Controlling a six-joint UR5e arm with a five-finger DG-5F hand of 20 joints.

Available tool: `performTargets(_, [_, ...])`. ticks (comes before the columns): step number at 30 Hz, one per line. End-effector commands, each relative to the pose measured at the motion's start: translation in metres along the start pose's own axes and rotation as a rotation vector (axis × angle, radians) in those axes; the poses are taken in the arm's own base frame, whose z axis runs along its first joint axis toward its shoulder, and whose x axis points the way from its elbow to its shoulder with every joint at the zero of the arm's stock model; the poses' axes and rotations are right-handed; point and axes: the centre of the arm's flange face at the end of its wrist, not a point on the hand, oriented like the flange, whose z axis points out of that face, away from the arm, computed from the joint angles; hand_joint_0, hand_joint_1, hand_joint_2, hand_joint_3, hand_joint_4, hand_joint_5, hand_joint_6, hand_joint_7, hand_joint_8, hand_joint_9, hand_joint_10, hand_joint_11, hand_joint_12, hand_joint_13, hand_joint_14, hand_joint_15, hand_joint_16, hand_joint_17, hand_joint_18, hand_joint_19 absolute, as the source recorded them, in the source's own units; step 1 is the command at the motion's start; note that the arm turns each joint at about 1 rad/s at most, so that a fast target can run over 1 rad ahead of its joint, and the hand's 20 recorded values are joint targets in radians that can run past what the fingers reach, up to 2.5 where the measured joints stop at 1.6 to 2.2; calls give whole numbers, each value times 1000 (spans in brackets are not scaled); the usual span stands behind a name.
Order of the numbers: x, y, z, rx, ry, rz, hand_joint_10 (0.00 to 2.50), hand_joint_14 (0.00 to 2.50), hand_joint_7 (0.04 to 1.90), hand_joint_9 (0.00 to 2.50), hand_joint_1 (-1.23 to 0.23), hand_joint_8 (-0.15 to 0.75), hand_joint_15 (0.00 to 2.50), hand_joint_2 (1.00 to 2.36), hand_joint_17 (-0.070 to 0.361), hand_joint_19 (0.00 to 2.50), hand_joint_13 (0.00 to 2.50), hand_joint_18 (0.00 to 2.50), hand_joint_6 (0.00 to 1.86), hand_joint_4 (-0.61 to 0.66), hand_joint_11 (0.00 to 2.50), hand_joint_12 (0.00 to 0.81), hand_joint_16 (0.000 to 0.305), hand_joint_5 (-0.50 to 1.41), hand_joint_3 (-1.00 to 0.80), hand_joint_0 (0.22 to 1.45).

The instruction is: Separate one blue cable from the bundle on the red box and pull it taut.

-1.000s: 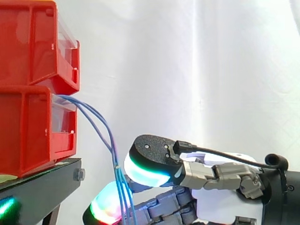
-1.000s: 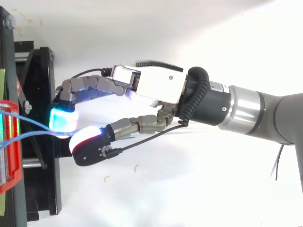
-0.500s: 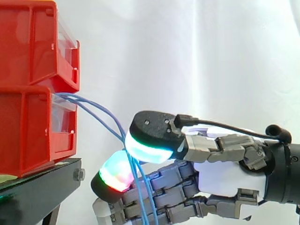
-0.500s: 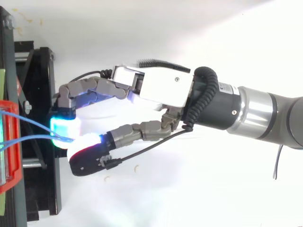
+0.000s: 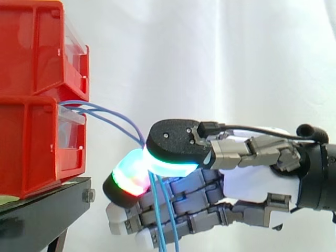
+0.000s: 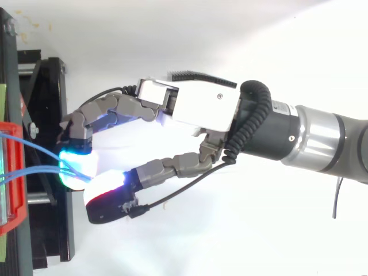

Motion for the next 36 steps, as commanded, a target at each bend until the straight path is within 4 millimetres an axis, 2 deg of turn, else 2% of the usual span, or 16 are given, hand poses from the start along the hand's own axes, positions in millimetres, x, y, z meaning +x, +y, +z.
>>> performTargets(1, [-3, 10, -1, 3, 0, 0, 5, 5, 946, 594, -923, 318, 170, 1011, 118, 174, 490, 554, 830, 155, 257, 374, 53, -168, -333, 636])
performTargets(5, [-5, 19, -3, 14, 4, -4, 6, 6, 978, 623, -877, 324, 190, 1002, 117, 221, 523, 585, 825, 186, 267, 375, 52, -156, -472, 590])
performTargets(8, [-6, 24, -5, 20, 8, 2, 8, 6, 992, 660, -775, 343, 215, 1000, 120, 239, 572, 618, 819, 193, 269, 388, 53, -146, -499, 532])
performTargets(9, [-6, 23, -5, 24, 9, 2, 5, 6, 983, 677, -686, 352, 226, 1001, 123, 264, 585, 653, 816, 199, 272, 394, 55, -141, -500, 508])
performTargets(13, [-4, 23, -6, 29, 13, 12, 6, 8, 1023, 735, -574, 369, 245, 1000, 122, 300, 630, 684, 794, 196, 279, 402, 54, -123, -500, 498])
performTargets(18, [-4, 23, -6, 29, 13, 17, 7, 7, 1066, 774, -565, 369, 266, 1000, 119, 321, 668, 722, 785, 205, 295, 400, 53, -108, -500, 514])
performTargets(19, [-4, 23, -6, 29, 13, 20, 6, 8, 1097, 776, -570, 365, 273, 1000, 117, 328, 673, 722, 789, 200, 298, 395, 52, -105, -500, 529])
performTargets(20, [-4, 24, -6, 28, 13, 21, 9, 8, 1110, 780, -618, 358, 275, 1006, 112, 342, 679, 732, 791, 193, 305, 387, 50, -107, -417, 573])
performTargets(22, [-4, 23, -6, 29, 13, 22, 8, 8, 1136, 778, -674, 362, 278, 1012, 111, 336, 687, 734, 798, 165, 325, 386, 49, -110, -318, 580])
performTargets(24, [-4, 24, -6, 28, 11, 25, 8, 8, 1078, 765, -721, 355, 287, 1015, 111, 333, 688, 737, 832, 160, 331, 389, 49, -124, -271, 583])
performTargets(27, [-4, 24, -6, 28, 11, 30, 8, 8, 1026, 739, -807, 346, 285, 1016, 111, 324, 682, 740, 852, 79, 349, 389, 49, -138, -222, 598])
performTargets(28, [-4, 24, -6, 30, 11, 32, 8, 8, 1016, 715, -880, 338, 282, 1017, 111, 316, 672, 743, 866, 43, 351, 386, 49, -154, -212, 613])
performTargets(30, [-4, 22, -6, 34, 12, 37, 8, 8, 1058, 694, -953, 330, 277, 1017, 111, 294, 661, 745, 883, 1, 370, 384, 49, -171, -234, 647])
performTargets(32, [-4, 22, -7, 38, 13, 38, 8, 8, 1067, 681, -996, 324, 272, 1013, 111, 275, 660, 749, 894, 25, 366, 385, 49, -182, -325, 709])
performTargets(36, [-4, 21, -8, 50, 16, 36, 8, 8, 1013, 680, -986, 316, 268, 1003, 110, 265, 660, 749, 895, 55, 368, 377, 49, -183, -458, 771])
